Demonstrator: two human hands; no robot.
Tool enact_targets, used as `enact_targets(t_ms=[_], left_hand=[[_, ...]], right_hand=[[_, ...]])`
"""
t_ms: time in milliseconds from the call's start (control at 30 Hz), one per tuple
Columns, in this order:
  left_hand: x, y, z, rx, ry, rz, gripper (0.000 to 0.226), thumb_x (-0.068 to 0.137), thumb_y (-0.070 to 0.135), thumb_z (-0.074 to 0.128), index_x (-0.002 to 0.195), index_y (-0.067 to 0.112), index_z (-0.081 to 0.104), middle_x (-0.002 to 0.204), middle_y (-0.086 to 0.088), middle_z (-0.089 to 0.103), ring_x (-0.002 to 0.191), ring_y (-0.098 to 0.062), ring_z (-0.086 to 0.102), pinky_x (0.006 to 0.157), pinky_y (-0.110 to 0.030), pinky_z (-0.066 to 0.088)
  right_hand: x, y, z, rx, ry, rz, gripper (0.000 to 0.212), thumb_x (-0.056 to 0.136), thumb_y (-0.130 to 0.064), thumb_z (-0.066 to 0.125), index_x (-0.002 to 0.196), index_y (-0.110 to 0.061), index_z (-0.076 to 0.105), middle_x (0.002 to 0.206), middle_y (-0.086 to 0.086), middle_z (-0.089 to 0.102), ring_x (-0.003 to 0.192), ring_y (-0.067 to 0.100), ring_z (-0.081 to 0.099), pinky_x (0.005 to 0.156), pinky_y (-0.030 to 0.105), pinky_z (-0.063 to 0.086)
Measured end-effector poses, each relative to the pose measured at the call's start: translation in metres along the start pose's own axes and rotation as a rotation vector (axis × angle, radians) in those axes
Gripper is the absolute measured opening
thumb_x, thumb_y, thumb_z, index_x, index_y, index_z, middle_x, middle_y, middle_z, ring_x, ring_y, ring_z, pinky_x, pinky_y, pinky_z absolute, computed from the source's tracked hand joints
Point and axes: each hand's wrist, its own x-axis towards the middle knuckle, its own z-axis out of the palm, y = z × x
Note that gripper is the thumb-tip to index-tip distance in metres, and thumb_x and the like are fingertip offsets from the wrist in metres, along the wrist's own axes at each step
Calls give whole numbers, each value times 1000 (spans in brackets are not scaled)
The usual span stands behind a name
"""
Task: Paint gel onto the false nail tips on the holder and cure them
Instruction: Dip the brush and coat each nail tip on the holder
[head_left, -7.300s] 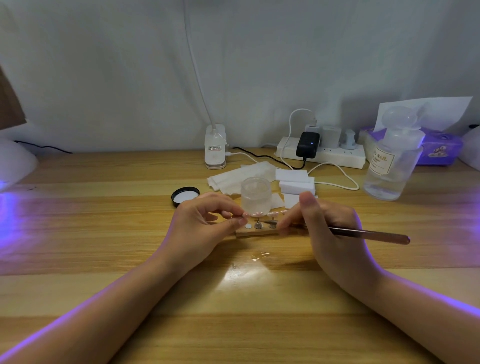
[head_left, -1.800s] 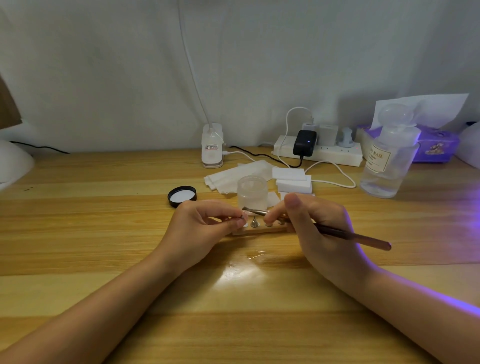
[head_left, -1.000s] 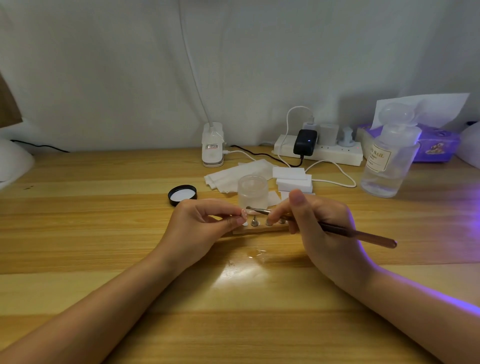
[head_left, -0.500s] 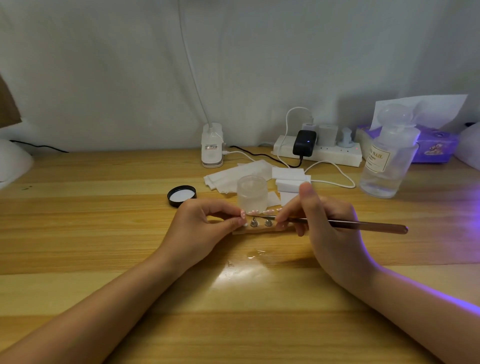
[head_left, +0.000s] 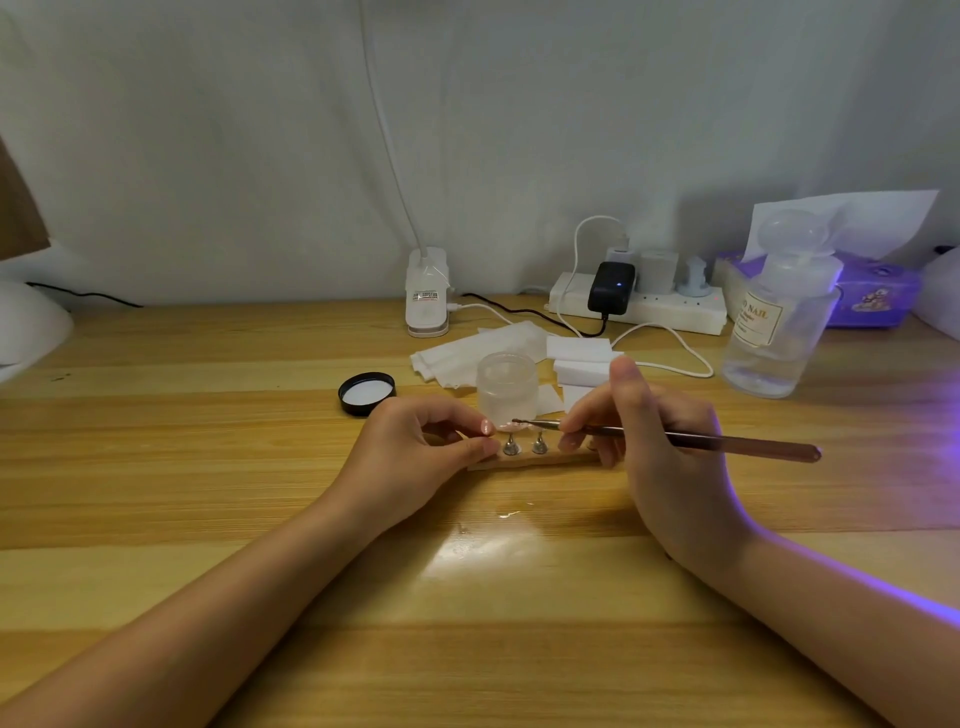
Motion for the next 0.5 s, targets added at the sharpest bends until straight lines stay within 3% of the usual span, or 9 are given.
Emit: enact_targets(t_ms=[167,367,500], left_hand=[[-1,1,1,1,-19,-19,16,69,13,78,71,25,68,64,12,64,60,4,55,58,-7,43],[0,6,-3,87,-96,-10,19,71,19,77,88,20,69,77,10,62,64,4,51,63,-9,43],[2,9,-4,105,-156,-27,15,72,22,75,84,27,68,69,17,58,59,7,46,56,-7,38]], right_hand=[[3,-2,-3,-97,95,-11,39,92,-33,33,72,-18,63,72,-1,64,57,5,50,52,11,39],[12,-1,-8,-131,220,97,30,87,-44,38,84,-22,57,77,-13,56,68,-13,52,51,2,39],[15,10,-11,-165,219,182,15,93,-34,44,85,-31,56,82,-12,60,65,-10,55,51,5,41]])
